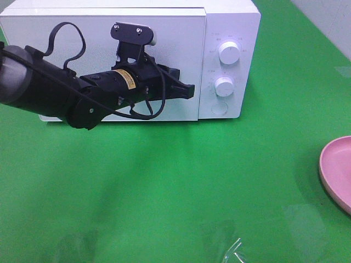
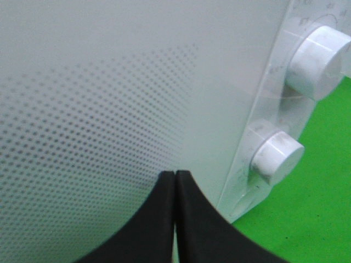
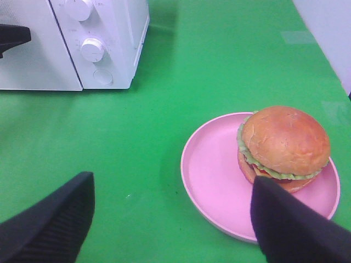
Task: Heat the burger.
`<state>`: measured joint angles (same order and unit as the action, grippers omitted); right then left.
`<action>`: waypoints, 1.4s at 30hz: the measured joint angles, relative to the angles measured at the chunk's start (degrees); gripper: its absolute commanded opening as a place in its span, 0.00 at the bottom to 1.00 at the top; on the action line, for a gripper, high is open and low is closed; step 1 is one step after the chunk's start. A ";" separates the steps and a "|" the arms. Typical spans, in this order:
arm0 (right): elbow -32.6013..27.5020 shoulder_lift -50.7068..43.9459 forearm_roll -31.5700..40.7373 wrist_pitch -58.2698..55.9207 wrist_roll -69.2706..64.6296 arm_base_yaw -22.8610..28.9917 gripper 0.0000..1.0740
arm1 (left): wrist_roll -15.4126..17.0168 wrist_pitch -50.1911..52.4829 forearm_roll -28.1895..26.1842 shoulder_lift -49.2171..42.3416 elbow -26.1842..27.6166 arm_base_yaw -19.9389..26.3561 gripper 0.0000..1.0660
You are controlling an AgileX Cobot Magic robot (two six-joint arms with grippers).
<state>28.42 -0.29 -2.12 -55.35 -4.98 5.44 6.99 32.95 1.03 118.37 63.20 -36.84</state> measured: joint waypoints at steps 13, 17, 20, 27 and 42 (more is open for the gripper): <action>0.00 0.00 0.06 0.00 0.00 0.00 0.70 | -3.15 -4.30 -4.64 -0.57 0.57 0.40 0.00; 0.00 0.00 0.06 0.00 0.00 0.00 0.70 | -3.21 -6.99 -5.16 -1.49 0.86 0.11 0.00; 0.00 0.00 0.06 0.00 0.00 0.00 0.70 | -3.21 -8.54 -6.53 -2.46 1.26 -0.69 0.00; 0.00 0.00 0.06 0.00 0.00 0.00 0.70 | -3.09 -25.10 -7.45 -7.33 1.78 -4.30 0.26; 0.00 0.00 0.06 0.00 0.00 0.00 0.70 | -2.64 -58.73 -10.89 -15.36 1.83 -5.84 0.94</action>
<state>28.42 -0.29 -2.06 -55.35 -4.98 5.44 4.35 -25.78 -9.85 103.02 65.03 -42.69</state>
